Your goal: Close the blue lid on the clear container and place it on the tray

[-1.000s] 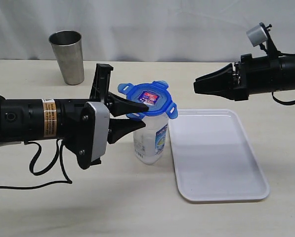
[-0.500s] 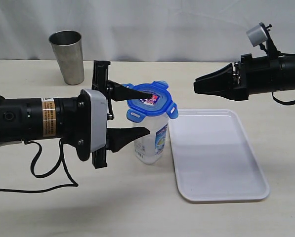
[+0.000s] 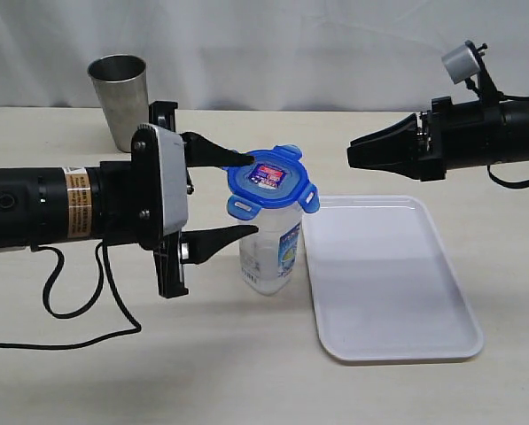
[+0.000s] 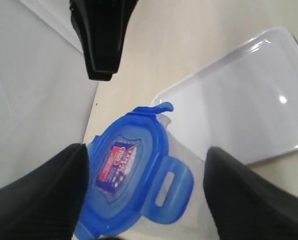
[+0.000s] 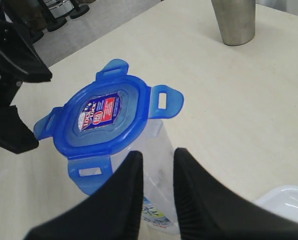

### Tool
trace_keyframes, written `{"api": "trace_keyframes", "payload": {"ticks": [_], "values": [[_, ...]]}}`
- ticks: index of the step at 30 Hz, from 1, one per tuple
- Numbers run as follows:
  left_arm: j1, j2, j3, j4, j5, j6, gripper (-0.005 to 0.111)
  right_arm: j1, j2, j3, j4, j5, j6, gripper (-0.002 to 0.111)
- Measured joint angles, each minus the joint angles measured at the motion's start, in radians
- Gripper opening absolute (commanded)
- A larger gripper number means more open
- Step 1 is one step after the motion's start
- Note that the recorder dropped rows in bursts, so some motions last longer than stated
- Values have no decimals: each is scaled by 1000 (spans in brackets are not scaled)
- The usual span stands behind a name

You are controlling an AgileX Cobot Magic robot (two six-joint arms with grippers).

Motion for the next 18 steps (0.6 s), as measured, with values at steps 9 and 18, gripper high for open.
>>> {"api": "trace_keyframes", "payload": {"ticks": [9,18], "values": [[108,-76,44,14,26,-94,64,0,-4,0,0,-5,1,22],[220,-108,102,-2,-140,-226,47,0,-20,0,8,-38,46,22]]}}
